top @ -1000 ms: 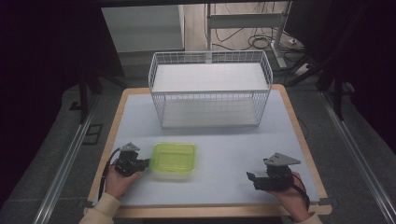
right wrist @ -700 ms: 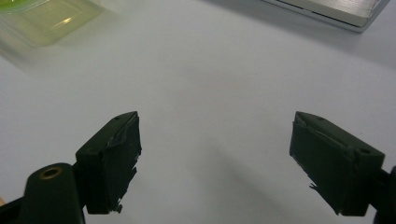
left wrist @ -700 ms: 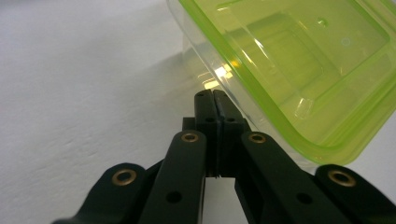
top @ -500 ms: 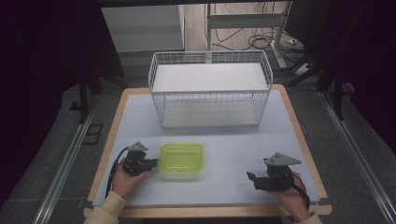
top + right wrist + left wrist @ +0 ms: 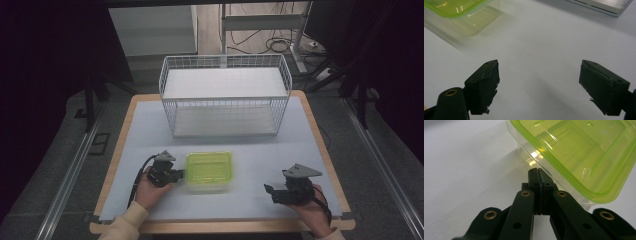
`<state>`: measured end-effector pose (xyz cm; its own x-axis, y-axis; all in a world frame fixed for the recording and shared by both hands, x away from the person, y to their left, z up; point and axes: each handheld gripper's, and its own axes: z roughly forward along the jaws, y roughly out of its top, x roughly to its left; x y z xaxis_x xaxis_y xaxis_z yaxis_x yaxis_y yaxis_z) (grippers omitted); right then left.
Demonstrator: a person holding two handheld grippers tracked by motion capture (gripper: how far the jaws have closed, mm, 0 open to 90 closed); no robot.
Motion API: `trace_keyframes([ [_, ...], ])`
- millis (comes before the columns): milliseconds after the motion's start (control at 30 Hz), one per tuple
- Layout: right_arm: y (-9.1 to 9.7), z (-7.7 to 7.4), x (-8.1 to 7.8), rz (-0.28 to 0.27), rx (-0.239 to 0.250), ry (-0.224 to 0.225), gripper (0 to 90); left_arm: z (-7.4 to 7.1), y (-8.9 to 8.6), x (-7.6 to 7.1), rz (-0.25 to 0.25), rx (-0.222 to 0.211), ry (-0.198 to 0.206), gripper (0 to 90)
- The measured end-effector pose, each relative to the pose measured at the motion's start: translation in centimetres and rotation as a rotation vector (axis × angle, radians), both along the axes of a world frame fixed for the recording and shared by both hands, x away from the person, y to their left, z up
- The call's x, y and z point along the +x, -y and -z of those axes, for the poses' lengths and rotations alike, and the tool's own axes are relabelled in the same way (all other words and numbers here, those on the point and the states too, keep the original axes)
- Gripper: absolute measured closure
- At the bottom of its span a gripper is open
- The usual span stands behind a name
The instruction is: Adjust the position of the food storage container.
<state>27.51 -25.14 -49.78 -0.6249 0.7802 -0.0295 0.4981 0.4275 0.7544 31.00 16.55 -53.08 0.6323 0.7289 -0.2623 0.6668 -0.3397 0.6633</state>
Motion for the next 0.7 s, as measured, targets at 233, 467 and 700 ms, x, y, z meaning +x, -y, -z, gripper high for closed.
trace_keyframes([
  [233, 0.0, 0.0, 0.0, -0.003, -0.001, 0.000, 16.7, -0.2, 1.7, 0.4, 0.026, 0.006, 0.007, 90.0],
  [467, -0.1, 0.1, 0.0, -0.005, -0.002, 0.000, 16.8, -0.3, 3.4, 1.0, 0.042, 0.023, 0.015, 90.0],
  [700, -0.1, 0.1, 0.0, -0.005, 0.001, 0.004, 17.0, -0.2, 3.5, 1.2, 0.042, 0.015, 0.013, 90.0],
])
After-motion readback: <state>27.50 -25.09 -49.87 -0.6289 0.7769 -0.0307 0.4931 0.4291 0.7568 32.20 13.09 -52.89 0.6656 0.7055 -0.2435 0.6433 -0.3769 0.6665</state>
